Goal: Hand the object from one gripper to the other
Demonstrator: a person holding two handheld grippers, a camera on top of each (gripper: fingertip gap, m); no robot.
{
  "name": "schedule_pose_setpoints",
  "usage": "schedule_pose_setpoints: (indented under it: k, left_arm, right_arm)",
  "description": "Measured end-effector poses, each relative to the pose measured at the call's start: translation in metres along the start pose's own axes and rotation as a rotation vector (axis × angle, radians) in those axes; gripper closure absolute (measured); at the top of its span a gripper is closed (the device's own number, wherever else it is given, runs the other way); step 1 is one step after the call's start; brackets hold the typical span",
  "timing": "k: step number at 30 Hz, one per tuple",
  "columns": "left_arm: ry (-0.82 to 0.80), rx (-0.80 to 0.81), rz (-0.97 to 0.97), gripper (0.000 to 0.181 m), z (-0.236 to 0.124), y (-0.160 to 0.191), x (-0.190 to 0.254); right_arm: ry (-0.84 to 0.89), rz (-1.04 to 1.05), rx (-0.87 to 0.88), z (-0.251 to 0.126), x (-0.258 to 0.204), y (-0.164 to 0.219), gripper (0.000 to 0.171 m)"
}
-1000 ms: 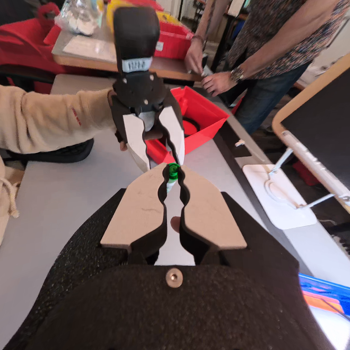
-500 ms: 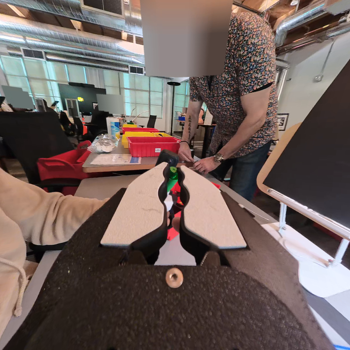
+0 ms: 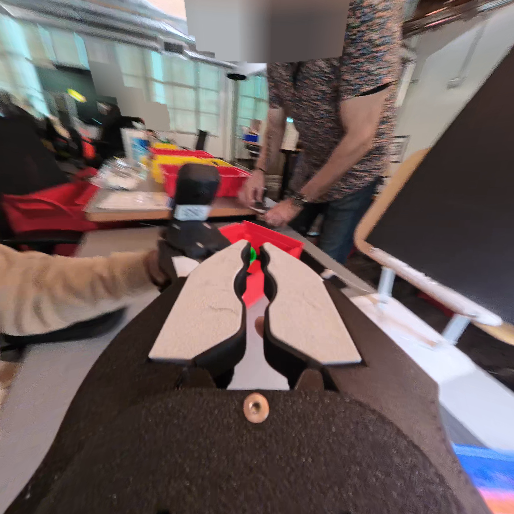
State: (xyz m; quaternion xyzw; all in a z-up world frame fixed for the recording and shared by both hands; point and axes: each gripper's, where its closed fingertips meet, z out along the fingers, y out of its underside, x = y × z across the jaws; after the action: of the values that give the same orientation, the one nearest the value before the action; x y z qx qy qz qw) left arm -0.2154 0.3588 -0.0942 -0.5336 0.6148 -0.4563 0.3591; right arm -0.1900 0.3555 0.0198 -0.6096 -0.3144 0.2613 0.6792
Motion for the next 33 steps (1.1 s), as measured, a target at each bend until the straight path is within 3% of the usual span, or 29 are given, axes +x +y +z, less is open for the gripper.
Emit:
schedule_pose_setpoints:
  k: [2, 6, 12, 15, 21, 25, 28, 31, 33]
  left_arm:
    - [-0.108, -0.231, 0.021, 0.164, -0.015, 0.030, -0.018]
    - [-0.072, -0.520, -0.089, 0.164, -0.025, 0.080, -0.016]
    - [0.039, -0.663, -0.129, 0.164, -0.012, 0.112, 0.001]
    - [0.033, -0.590, -0.118, 0.163, -0.013, 0.100, -0.003]
    - [0.059, 0.034, -0.035, 0.157, -0.034, -0.002, -0.009]
    - [0.037, 0.402, 0.078, 0.143, -0.061, -0.053, -0.001]
    - [0.081, 0.479, 0.091, 0.139, -0.063, -0.063, 0.011]
    - [0.111, 0.445, 0.131, 0.160, -0.054, -0.061, 0.023]
    - [0.118, 0.382, 0.138, 0.161, -0.048, -0.057, 0.028]
  right_arm:
    - [0.084, -0.172, -0.111, -0.014, 0.011, 0.005, 0.153]
    - [0.036, -0.579, -0.489, -0.016, -0.013, 0.055, 0.133]
    - [-0.109, -0.850, -0.917, 0.024, -0.026, 0.180, 0.121]
    - [-0.085, -0.901, -0.857, 0.038, -0.018, 0.191, 0.153]
    - [-0.058, -0.449, -0.488, 0.045, -0.013, 0.136, 0.154]
    - [-0.190, -0.040, -0.153, 0.044, -0.024, 0.091, 0.154]
    - [-0.341, 0.133, 0.005, 0.045, -0.047, 0.069, 0.154]
    - [-0.401, 0.142, -0.039, 0.055, -0.068, 0.080, 0.154]
    - [-0.414, 0.138, -0.061, 0.059, -0.073, 0.088, 0.154]
